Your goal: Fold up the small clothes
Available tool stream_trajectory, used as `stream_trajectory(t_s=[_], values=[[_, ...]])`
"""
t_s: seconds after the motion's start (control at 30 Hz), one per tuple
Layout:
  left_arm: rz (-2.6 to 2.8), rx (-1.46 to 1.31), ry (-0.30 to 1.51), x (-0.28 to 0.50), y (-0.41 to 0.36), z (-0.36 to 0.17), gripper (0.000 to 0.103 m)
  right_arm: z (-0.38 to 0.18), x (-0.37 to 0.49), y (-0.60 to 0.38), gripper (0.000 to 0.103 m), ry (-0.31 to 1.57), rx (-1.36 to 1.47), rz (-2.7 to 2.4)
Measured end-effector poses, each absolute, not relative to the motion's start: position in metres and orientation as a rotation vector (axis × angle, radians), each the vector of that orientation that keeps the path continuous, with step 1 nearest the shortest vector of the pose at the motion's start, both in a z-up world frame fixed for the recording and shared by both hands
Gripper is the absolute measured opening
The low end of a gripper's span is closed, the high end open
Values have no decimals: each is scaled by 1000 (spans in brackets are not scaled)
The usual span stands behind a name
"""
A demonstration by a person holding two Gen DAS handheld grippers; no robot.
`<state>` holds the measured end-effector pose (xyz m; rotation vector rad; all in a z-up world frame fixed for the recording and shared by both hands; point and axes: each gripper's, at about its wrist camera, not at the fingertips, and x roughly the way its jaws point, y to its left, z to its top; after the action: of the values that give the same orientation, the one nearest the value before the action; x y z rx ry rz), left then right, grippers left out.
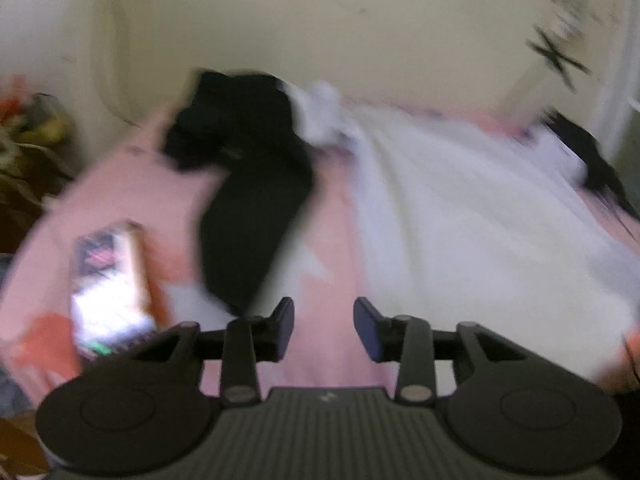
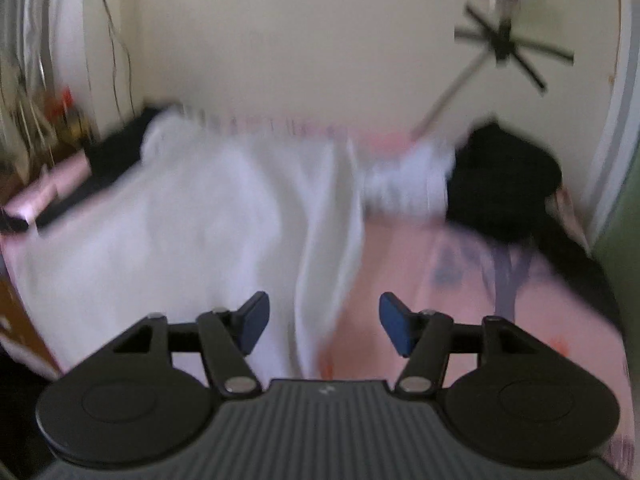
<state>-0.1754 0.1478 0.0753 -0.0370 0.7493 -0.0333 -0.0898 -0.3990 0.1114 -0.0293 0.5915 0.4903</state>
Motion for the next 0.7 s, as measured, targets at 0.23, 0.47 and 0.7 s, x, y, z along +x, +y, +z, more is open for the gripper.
stream_trajectory(t_s=[0.23,0.47,0.7], values=[[172,106,778,-100,161,58,53,123,-25,-333,61,537,206,719],[149,137,871,-63,159,35,5,74,64,-252,59,709,403,873],[141,-22,702,-84,186,137,5,26,78,-248,55,743,548,921]])
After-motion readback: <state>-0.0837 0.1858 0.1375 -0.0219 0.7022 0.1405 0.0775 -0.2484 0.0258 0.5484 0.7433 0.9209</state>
